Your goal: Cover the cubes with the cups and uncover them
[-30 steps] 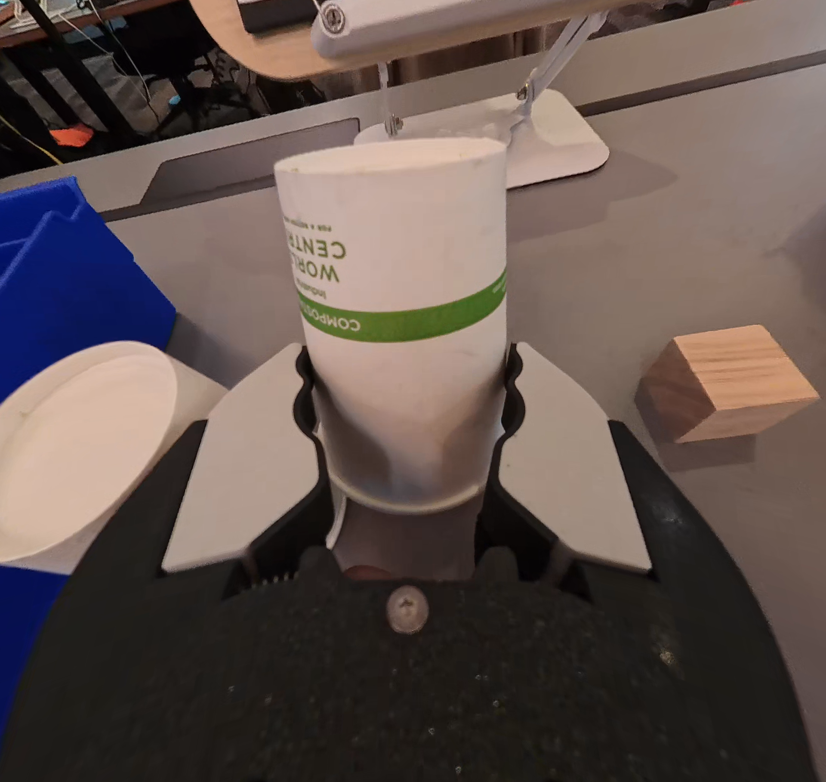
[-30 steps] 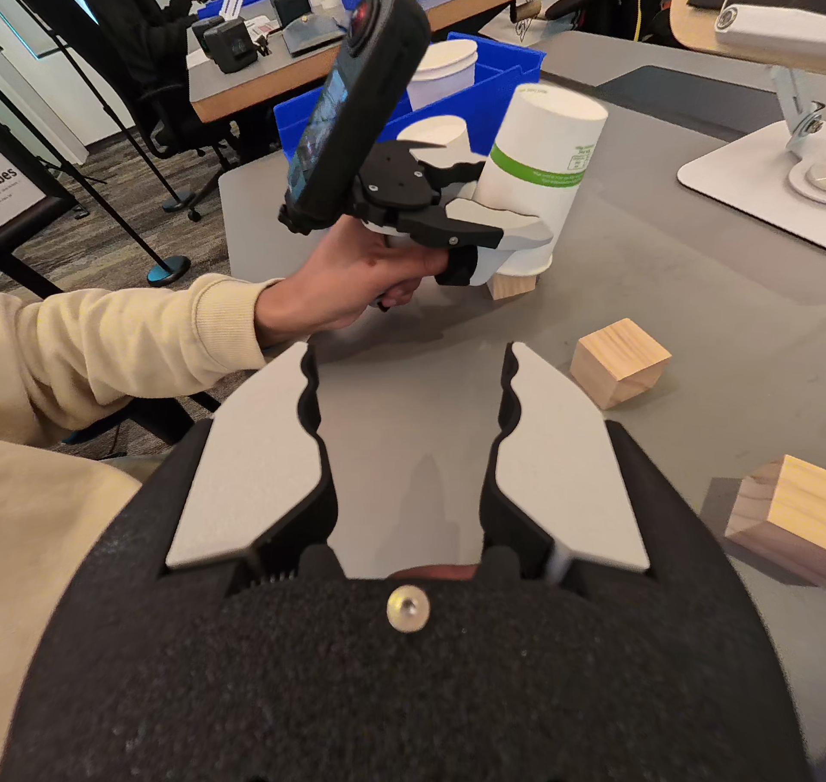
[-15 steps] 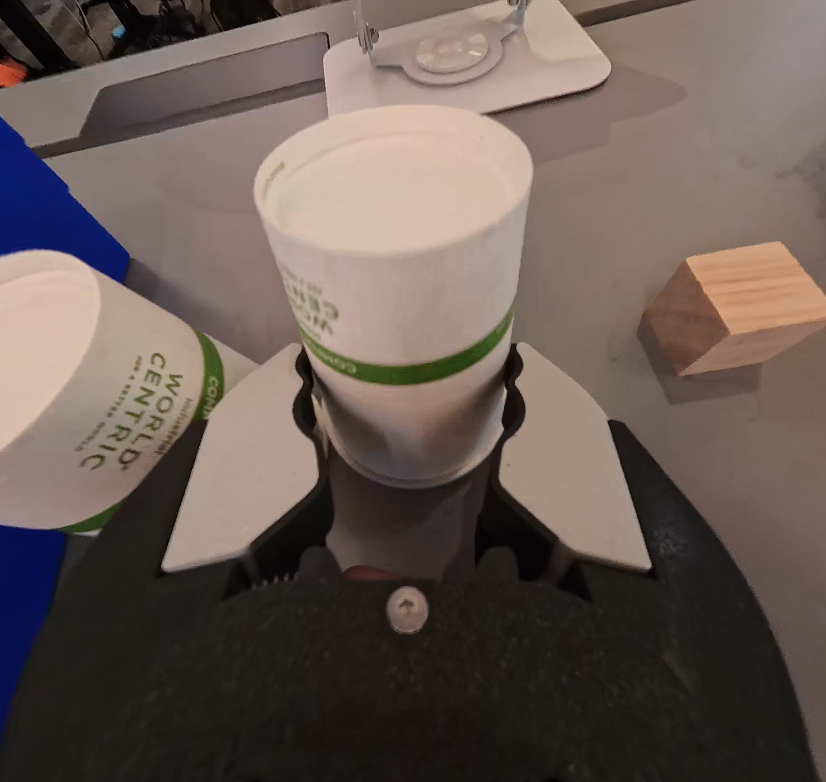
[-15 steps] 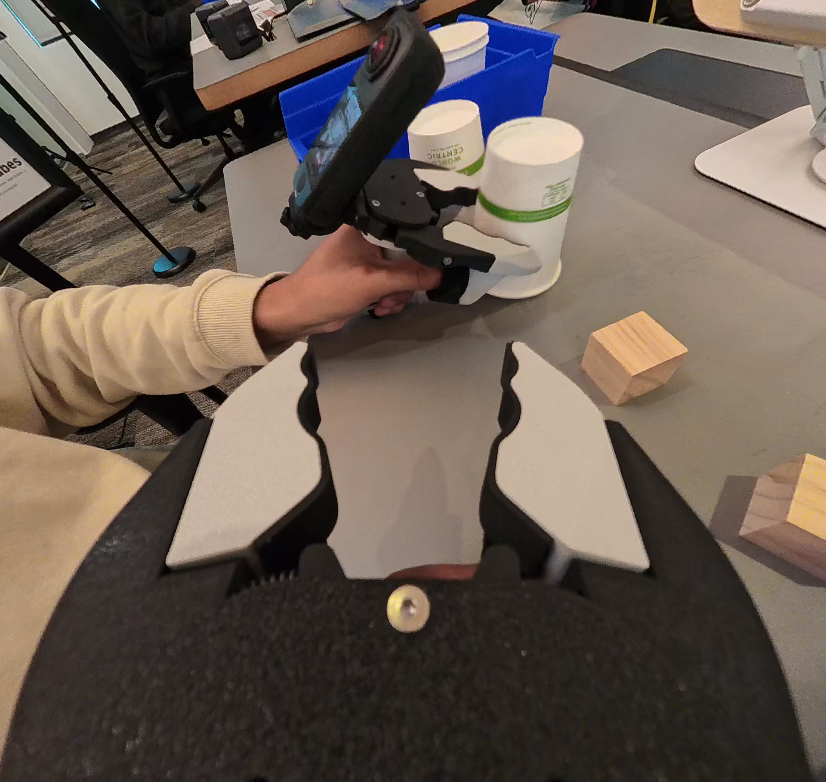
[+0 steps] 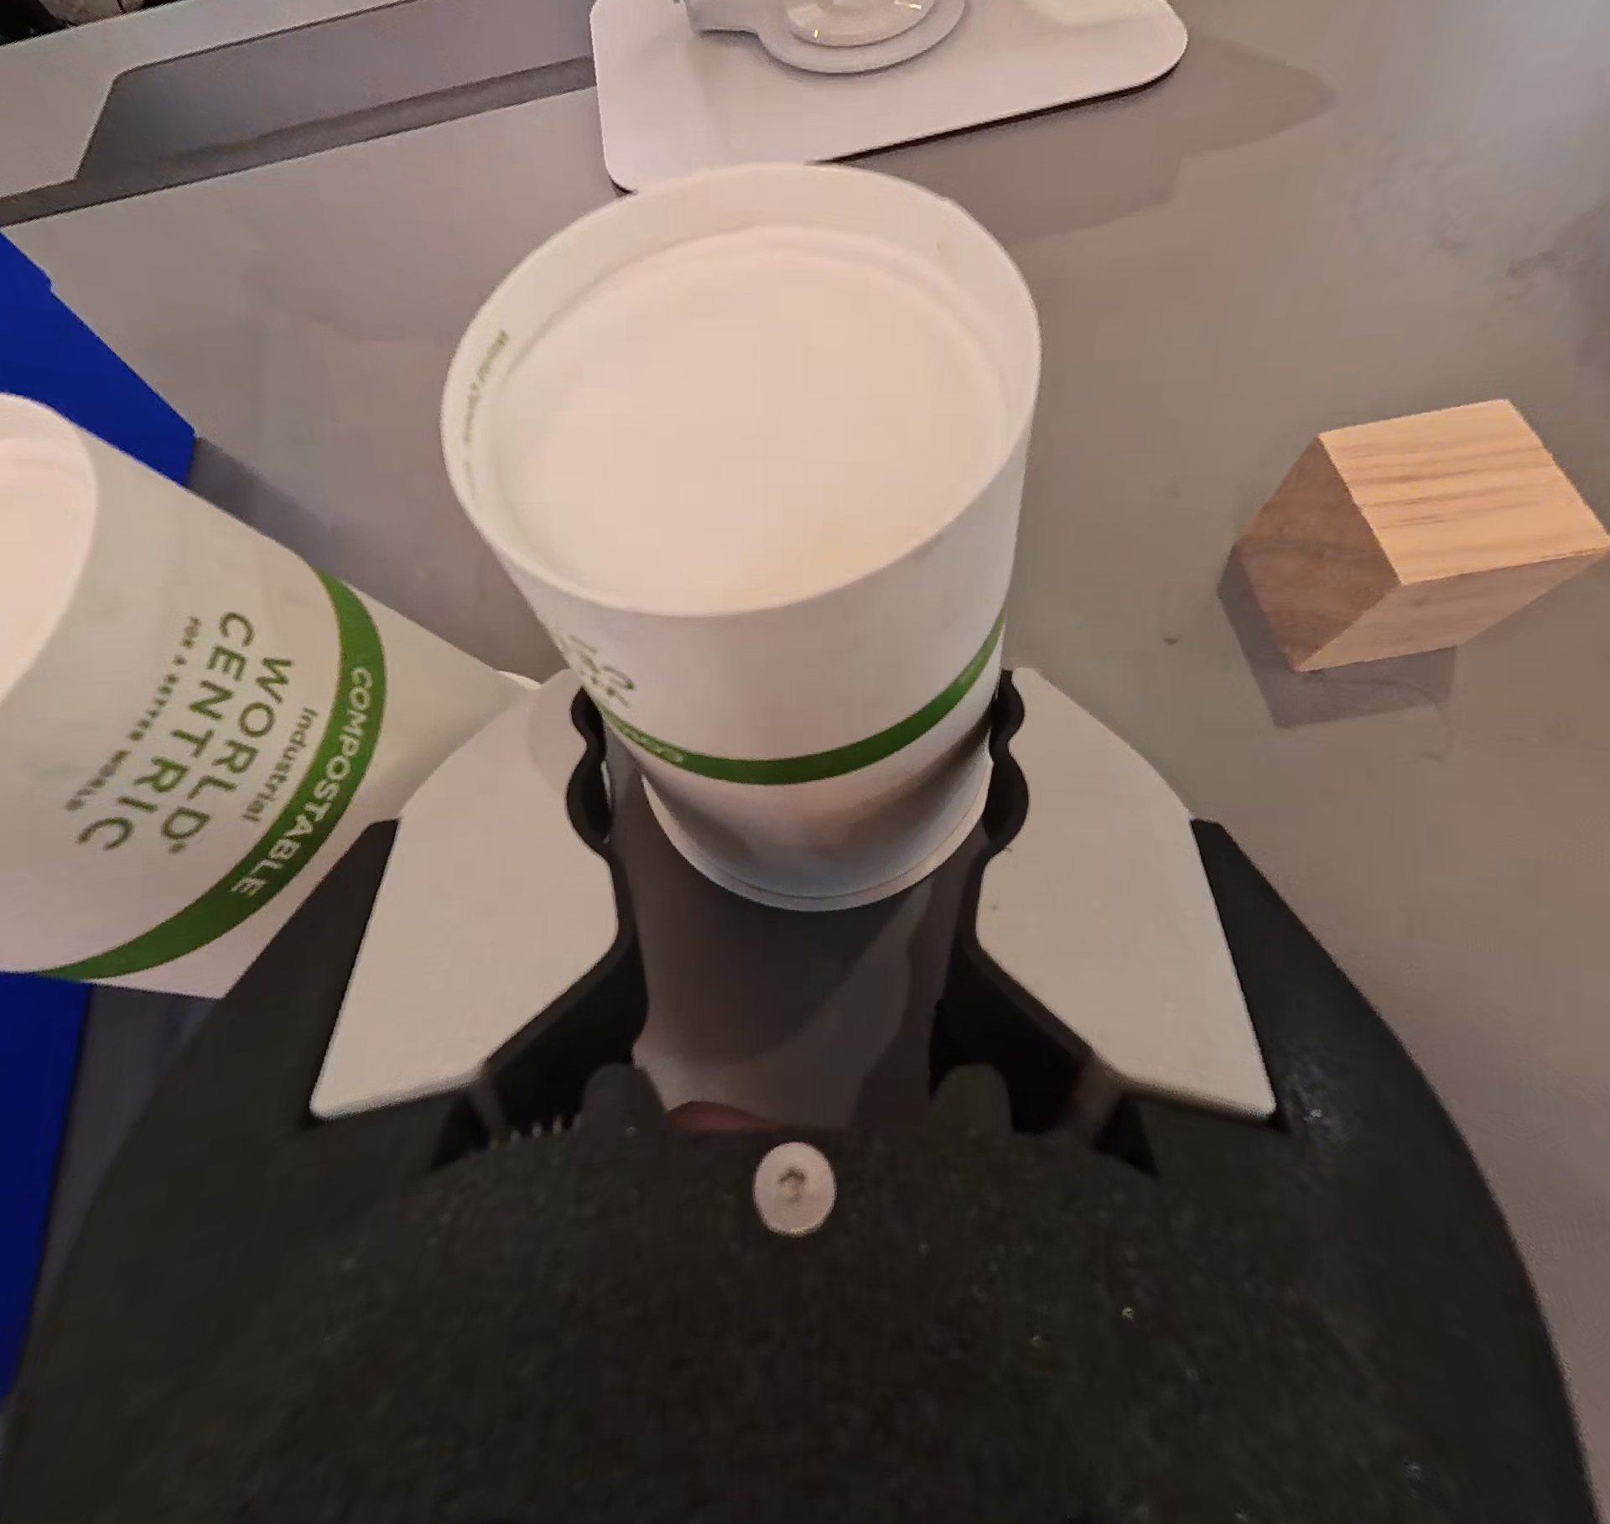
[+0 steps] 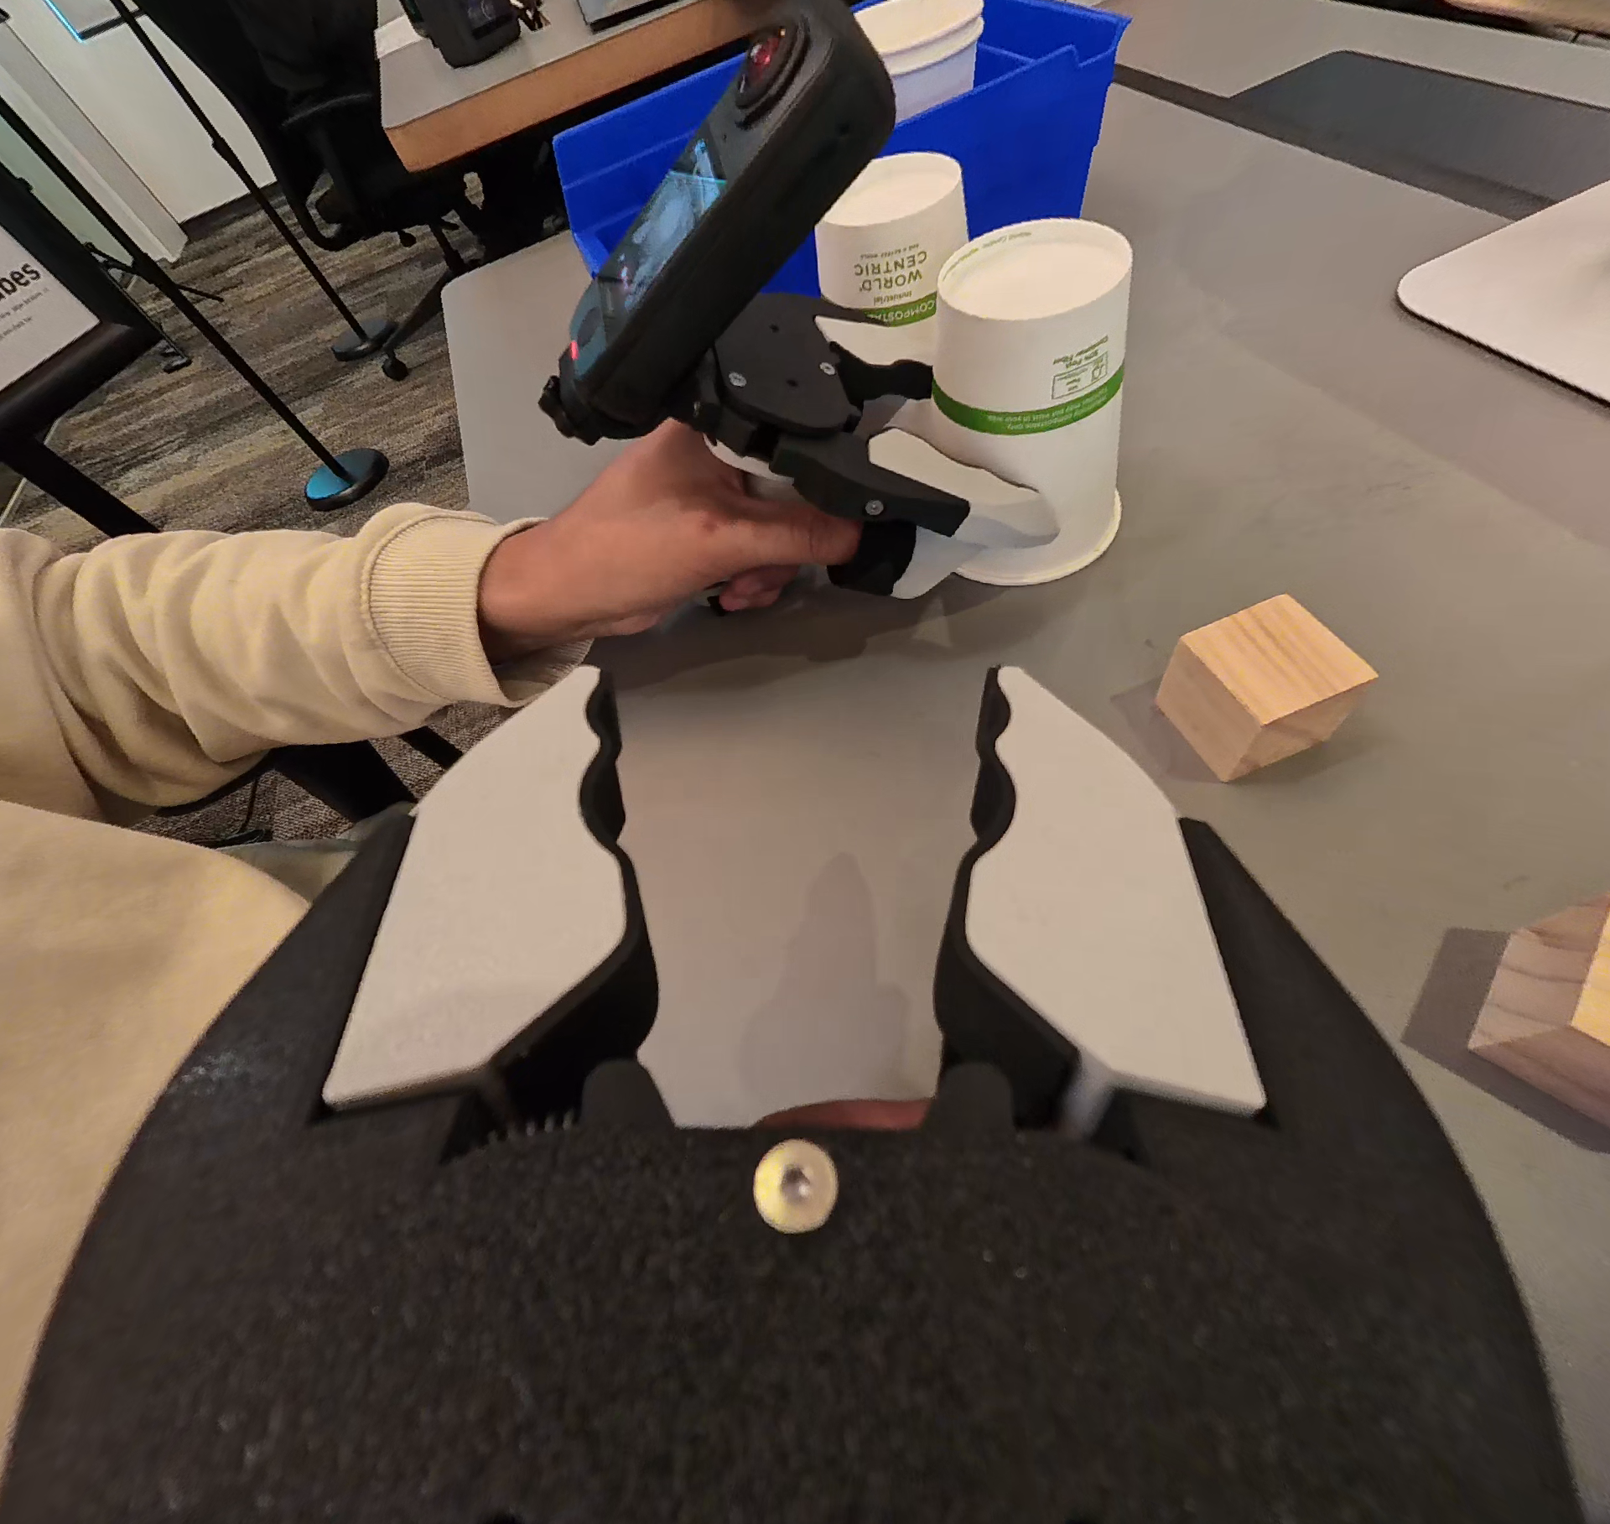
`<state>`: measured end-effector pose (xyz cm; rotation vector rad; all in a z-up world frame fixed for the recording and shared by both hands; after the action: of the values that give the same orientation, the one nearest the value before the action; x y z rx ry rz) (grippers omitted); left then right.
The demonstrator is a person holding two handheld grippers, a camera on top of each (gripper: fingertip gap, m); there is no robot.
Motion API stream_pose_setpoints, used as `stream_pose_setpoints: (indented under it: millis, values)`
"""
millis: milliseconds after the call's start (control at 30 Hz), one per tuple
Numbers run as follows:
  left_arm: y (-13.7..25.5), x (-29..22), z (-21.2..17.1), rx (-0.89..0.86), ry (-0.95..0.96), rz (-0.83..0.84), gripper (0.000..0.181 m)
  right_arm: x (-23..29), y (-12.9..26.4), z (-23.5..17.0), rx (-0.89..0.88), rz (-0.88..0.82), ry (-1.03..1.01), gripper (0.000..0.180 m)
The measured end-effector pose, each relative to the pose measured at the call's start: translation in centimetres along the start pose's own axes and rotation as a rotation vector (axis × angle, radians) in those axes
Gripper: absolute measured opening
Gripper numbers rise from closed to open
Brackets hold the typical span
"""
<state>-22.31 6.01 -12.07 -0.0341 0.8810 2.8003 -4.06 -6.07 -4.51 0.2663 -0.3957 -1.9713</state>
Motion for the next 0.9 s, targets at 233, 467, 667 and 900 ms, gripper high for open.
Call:
stream_pose_setpoints:
  millis: [233, 467, 667, 900]
  values:
    - [4.3, -0.3, 1.1, -0.098, -0.061, -0.021, 0.095, -0.2, 0.5, 0.0, 0.001, -0.005, 0.005, 0.079]
    - [14.4, 3.3, -0.2, -0.202, -0.017, -0.133, 0.088, 0.0, 1.3, -1.2, -0.055, -0.095, -0.058, 0.078]
    - [16.8, 7.5, -5.3, -0.21, 0.143, -0.177, 0.079, 3.3, 1.8, -4.7, -0.122, -0.248, -0.07, 0.077]
    - [17.9, 7.5, -2.5, -0.127, -0.201, -0.291, 0.042, 4.7, 1.6, -5.5, -0.128, -0.2, -0.081, 0.076]
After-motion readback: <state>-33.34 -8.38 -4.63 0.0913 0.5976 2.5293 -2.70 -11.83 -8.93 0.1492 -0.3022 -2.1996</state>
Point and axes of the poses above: each gripper's, where its closed fingertips meet, y back along the fingers, z out of its top, x = y × z across the jaws, the point moved 8 cm from there along y, back along the fingers, and after that the axes turned 14 degrees about y, right-handed, at the moved point
